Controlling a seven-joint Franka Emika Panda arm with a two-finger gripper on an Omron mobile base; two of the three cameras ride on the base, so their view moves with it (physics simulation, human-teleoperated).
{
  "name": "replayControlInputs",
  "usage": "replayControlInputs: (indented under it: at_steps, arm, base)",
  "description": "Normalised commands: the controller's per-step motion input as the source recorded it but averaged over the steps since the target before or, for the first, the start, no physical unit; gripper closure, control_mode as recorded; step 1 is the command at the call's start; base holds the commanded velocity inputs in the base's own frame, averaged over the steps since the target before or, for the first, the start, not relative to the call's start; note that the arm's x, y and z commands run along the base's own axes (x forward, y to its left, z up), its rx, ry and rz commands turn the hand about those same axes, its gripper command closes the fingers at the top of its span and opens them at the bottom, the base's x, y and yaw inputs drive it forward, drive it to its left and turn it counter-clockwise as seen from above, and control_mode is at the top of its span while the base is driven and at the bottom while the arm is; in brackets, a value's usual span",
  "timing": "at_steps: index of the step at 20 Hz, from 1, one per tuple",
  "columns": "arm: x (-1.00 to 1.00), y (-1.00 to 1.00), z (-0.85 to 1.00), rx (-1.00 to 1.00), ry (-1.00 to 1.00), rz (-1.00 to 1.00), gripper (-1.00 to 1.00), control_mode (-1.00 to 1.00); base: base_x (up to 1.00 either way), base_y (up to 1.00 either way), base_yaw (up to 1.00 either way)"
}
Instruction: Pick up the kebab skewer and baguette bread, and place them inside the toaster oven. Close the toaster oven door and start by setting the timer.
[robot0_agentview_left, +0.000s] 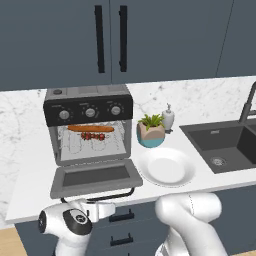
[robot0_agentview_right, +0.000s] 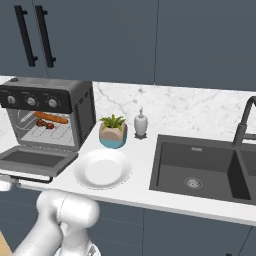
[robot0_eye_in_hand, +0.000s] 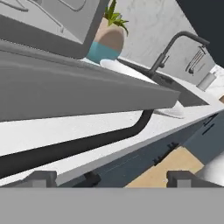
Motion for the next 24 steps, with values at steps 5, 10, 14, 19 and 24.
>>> replayControlInputs:
  at_steps: [5,10,14,19,24]
  arm:
    - [1.00,-0.50,0.42,0.07,-0.15,0.09,-1.00,-1.00]
    - [0.99,-0.47,0.43,0.06,-0.05,0.08,-1.00,-1.00]
    - [1.00,-0.26,0.62,0.02,0.00,0.03,-1.00,-1.00]
    - [0.95,-0.01,0.65,0.00,0.08,0.00,-1.00,-1.00]
    - [0.70,-0.17,0.13,0.00,0.10,0.00,-1.00,-1.00]
  base:
    - [0.00,0.00,0.00]
    - [0.00,0.00,0.00]
    - [0.00,0.00,0.00]
    - [0.00,0.00,0.00]
    - [0.00,0.00,0.00]
